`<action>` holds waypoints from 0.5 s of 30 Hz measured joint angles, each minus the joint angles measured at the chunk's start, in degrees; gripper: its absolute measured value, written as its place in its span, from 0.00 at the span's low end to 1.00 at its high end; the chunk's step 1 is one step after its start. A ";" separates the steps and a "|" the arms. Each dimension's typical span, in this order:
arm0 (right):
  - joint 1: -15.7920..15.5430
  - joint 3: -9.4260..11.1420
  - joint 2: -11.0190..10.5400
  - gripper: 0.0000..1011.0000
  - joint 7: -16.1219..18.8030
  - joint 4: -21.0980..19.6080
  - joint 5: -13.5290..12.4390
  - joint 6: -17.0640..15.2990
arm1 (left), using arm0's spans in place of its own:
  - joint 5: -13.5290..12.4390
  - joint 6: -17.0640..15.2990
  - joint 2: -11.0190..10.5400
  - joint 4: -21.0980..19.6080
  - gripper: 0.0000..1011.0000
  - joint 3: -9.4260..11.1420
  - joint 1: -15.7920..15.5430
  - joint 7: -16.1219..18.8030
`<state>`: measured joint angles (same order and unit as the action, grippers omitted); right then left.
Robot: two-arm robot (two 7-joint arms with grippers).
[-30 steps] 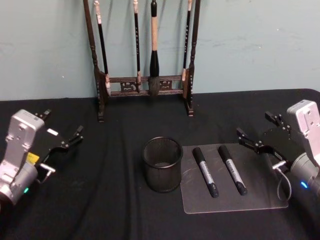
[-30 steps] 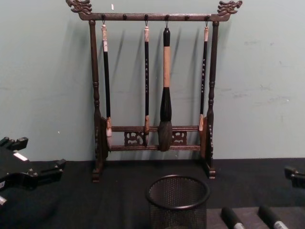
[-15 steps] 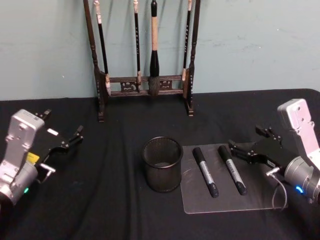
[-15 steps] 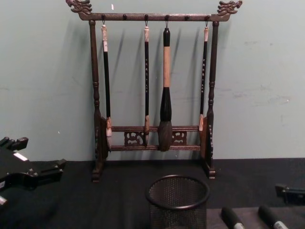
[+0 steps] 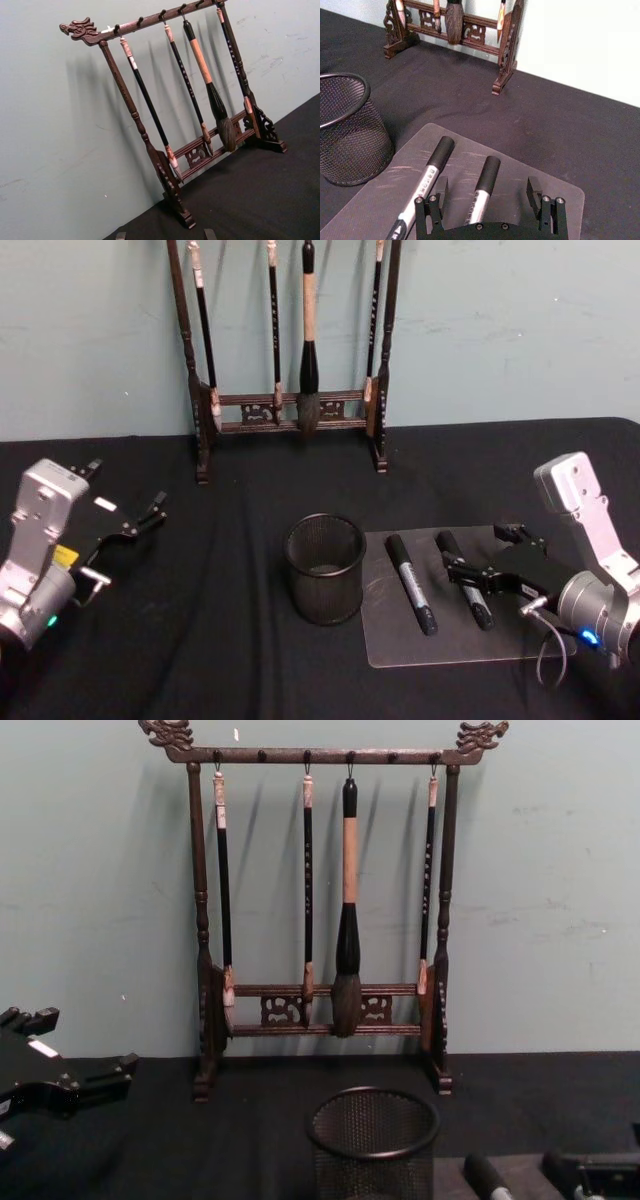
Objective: Pick up the water-based marker from the table and place it into the pen holder.
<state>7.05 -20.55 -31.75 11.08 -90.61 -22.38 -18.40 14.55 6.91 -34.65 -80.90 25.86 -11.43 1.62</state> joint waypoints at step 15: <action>-0.85 0.54 1.76 0.99 2.23 1.18 2.05 -2.43 | 0.00 0.00 0.00 0.00 1.00 0.00 0.00 0.00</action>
<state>6.20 -20.01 -29.98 13.30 -89.44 -20.33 -20.83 14.55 6.91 -34.65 -80.90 25.86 -11.43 1.62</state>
